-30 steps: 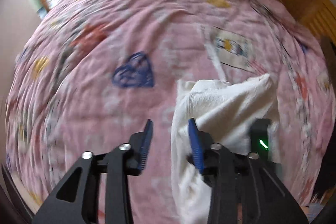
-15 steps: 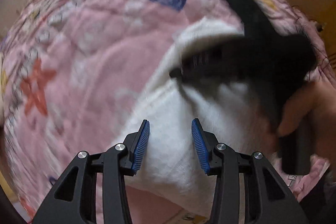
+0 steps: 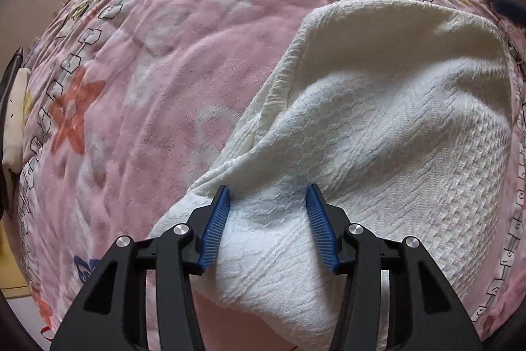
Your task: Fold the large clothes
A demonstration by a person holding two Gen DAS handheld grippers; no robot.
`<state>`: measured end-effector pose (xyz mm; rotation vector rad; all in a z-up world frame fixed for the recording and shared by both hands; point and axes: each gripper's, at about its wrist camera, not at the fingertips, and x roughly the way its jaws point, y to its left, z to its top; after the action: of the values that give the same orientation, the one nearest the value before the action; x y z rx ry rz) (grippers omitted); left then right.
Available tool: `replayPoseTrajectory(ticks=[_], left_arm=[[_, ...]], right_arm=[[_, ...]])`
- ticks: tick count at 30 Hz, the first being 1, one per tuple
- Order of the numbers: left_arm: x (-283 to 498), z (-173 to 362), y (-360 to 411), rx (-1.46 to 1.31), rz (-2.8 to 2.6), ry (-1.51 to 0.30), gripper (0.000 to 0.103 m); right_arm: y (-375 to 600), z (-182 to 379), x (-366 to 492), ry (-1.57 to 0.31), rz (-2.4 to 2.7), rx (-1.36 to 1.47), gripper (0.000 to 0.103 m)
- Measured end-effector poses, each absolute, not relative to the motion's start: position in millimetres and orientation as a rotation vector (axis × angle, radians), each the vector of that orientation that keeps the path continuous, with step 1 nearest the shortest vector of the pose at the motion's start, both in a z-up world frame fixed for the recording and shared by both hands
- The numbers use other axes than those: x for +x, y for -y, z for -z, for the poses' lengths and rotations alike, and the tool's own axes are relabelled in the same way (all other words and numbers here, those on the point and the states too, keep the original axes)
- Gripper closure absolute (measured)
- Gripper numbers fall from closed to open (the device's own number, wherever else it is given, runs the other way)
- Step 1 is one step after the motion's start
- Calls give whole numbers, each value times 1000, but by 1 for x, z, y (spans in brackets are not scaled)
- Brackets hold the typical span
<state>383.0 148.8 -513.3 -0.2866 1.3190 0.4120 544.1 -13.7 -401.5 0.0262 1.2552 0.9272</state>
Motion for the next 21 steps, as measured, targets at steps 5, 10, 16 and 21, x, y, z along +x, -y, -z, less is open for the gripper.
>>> replayPoseTrajectory(ticks=[5,10,16,21], left_arm=[[378,515,-147,-216,-438,-1317,37],[368,523,-158,-240,-444,-1317,30],[378,535,-181,-290,-491,-1354,20],[384,519,-184,-328,-396,-1386,27]], right_arm=[[48,466,549,-1368,-815,20,95],[19,502,573,-1389,-721,-22,103],[-6,532,593,-1412,-647,31,103],[34,467,549,-1223,-718,146,100]])
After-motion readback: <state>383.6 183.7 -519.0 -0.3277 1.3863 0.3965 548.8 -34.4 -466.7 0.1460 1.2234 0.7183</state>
